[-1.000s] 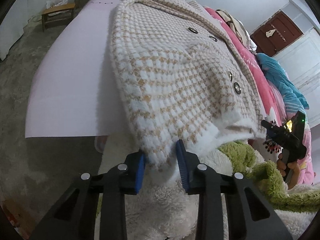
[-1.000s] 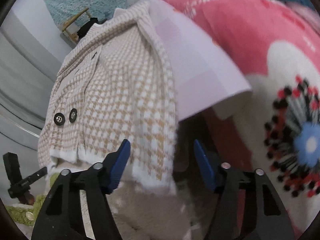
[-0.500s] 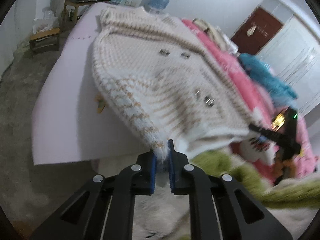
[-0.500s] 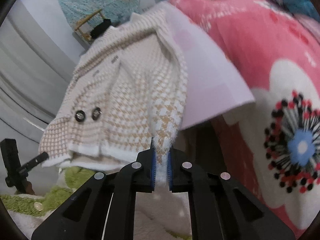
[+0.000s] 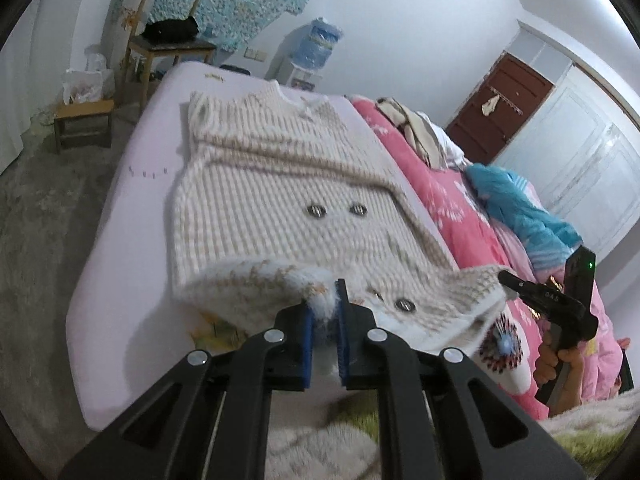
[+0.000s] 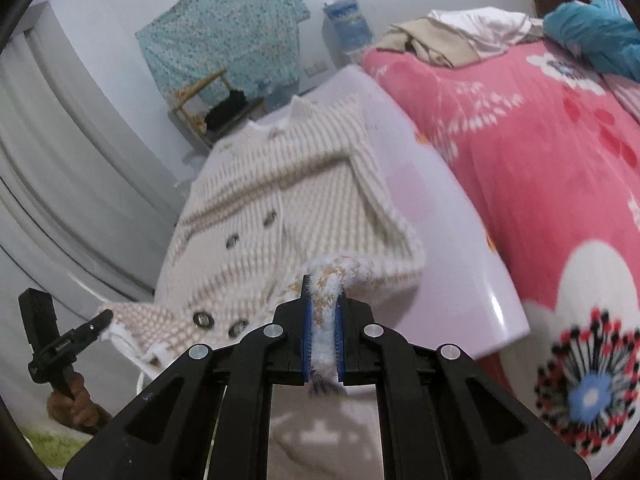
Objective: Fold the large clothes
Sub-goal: 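Lift the hem with both grippers and fold it over toward the collar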
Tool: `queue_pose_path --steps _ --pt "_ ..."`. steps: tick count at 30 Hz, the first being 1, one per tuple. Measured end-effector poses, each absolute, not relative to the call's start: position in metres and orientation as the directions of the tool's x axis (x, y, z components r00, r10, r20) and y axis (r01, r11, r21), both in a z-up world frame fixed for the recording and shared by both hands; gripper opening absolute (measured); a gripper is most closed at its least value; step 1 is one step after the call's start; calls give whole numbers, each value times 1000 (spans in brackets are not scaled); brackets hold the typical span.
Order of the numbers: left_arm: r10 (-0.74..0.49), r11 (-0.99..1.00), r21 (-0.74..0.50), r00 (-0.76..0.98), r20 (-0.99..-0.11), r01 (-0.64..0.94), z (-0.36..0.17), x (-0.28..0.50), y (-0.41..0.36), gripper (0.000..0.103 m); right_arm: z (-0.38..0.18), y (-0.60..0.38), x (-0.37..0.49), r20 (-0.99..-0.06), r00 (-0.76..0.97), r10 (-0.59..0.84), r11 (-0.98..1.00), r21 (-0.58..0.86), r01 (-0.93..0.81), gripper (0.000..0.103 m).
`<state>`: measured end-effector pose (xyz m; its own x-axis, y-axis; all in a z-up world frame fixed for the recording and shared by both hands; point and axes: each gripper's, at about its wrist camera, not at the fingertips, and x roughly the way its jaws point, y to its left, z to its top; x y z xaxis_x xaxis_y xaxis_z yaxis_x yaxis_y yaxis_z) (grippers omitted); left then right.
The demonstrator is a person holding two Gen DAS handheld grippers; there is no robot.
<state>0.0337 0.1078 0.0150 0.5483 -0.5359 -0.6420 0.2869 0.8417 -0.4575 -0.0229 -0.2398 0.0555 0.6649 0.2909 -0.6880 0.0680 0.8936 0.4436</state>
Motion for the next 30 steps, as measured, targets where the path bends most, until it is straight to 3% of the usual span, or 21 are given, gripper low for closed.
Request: queue_pose_path --steps 12,20,24,25,27,28,29,30 --pt "-500 850 -481 619 -606 216 26 133 132 9 78 -242 89 -645 707 289 905 426 19 7" --pt "-453 870 -474 594 -665 133 -2 204 137 13 41 -246 176 -680 666 306 891 451 51 12" --pt "-439 875 -480 526 -729 65 -31 233 138 23 -7 -251 213 -745 561 361 862 496 106 35" --pt "-445 870 -489 508 -738 52 -36 238 139 30 -14 -252 217 -759 545 355 861 492 124 47" --pt "-456 860 -509 497 -738 34 -43 242 142 41 -17 -256 216 -759 559 334 864 483 139 52" --pt "-455 860 -509 503 -735 33 -43 241 143 53 -14 -258 213 -756 572 319 869 474 142 63" --pt "-437 867 -498 523 -732 28 -40 239 146 64 -10 -261 209 -754 589 293 877 457 148 67" --pt "-417 873 -486 551 -723 23 -35 236 150 66 -6 -263 205 -748 605 273 884 443 149 69"
